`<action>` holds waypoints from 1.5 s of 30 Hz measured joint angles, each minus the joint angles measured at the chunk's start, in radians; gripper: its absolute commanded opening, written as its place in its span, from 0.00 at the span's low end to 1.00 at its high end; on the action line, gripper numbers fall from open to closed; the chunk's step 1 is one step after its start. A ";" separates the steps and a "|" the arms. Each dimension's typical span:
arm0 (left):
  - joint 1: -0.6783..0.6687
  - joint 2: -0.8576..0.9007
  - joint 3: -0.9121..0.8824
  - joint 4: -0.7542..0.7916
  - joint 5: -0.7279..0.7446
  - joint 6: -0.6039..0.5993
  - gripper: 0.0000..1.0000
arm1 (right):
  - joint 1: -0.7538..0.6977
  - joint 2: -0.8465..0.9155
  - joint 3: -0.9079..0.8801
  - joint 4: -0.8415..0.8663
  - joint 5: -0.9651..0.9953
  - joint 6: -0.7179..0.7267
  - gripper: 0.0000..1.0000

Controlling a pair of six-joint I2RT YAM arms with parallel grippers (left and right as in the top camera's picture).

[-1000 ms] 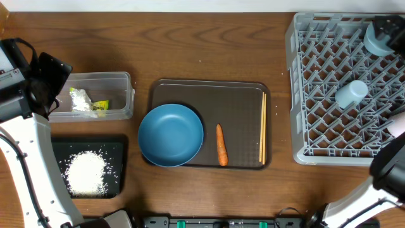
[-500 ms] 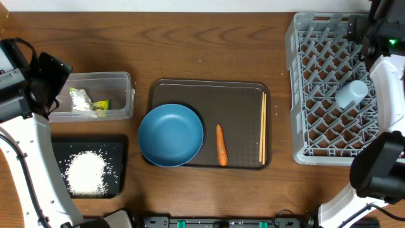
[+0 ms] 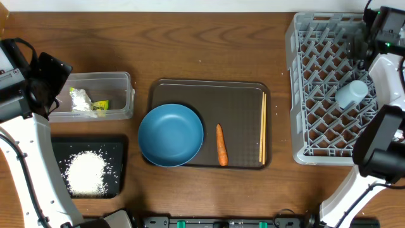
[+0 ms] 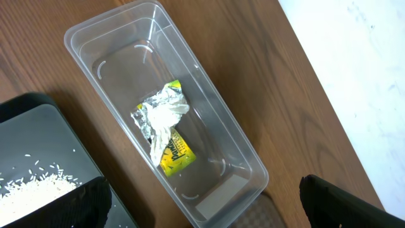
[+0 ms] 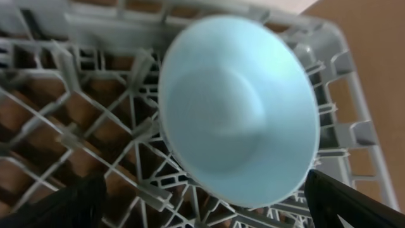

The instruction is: Sort waste into correct bins and load items into the dishwasher rack

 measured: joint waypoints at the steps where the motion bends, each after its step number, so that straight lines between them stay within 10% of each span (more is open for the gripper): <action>1: 0.000 0.000 0.000 0.000 0.000 0.000 0.98 | -0.005 0.003 0.000 0.000 -0.002 -0.001 0.96; 15: 0.000 0.000 0.000 0.000 0.000 0.000 0.98 | -0.033 0.013 -0.001 -0.001 -0.093 -0.004 0.72; 32: 0.000 0.000 0.000 0.000 0.000 0.000 0.98 | -0.033 0.040 0.000 0.007 -0.090 0.158 0.04; 45: 0.000 0.000 0.000 0.000 0.000 0.000 0.98 | -0.039 -0.003 0.001 -0.016 -0.151 0.270 0.01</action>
